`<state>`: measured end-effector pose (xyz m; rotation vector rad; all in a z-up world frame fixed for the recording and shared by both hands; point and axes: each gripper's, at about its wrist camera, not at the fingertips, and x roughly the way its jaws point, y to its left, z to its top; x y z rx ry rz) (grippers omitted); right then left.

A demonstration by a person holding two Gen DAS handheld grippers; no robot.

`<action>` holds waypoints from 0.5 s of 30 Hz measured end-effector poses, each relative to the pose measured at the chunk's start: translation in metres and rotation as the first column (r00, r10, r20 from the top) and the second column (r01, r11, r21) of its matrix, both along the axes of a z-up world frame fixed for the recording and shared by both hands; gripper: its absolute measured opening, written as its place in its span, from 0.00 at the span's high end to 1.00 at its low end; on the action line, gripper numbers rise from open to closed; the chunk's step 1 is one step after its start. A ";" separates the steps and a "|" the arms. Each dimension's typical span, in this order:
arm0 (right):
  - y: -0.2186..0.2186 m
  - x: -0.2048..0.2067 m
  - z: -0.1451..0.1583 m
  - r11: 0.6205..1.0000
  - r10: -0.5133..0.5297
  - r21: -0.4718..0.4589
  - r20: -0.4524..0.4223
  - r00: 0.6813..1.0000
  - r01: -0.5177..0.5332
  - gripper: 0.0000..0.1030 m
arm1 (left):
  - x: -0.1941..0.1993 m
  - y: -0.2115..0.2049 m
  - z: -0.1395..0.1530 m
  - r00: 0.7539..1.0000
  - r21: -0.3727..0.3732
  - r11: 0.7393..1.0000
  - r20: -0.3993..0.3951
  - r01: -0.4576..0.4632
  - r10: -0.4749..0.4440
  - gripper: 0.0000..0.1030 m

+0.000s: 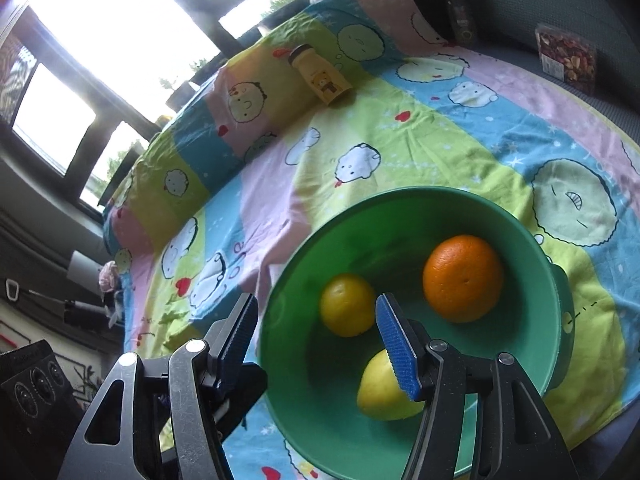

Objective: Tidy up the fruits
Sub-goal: 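Withdraw the right tool from the bowl toward the cherry tomatoes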

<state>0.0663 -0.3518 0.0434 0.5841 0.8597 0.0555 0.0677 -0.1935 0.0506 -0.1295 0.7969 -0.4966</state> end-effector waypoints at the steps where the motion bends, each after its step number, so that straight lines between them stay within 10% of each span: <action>1: 0.004 0.000 0.002 1.000 0.012 -0.004 0.009 1.000 -0.012 0.39 | 0.001 0.009 0.001 0.999 0.020 0.999 0.004 -0.038 0.038 0.37; 10: 0.046 0.004 0.016 0.992 0.121 -0.052 0.049 0.991 -0.118 0.38 | -0.003 0.112 0.010 0.929 0.119 0.922 0.011 -0.367 0.369 0.31; 15: 0.078 0.012 0.017 0.976 0.206 -0.081 0.052 0.977 -0.201 0.38 | -0.017 0.166 -0.008 0.893 0.054 0.897 -0.077 -0.440 0.443 0.32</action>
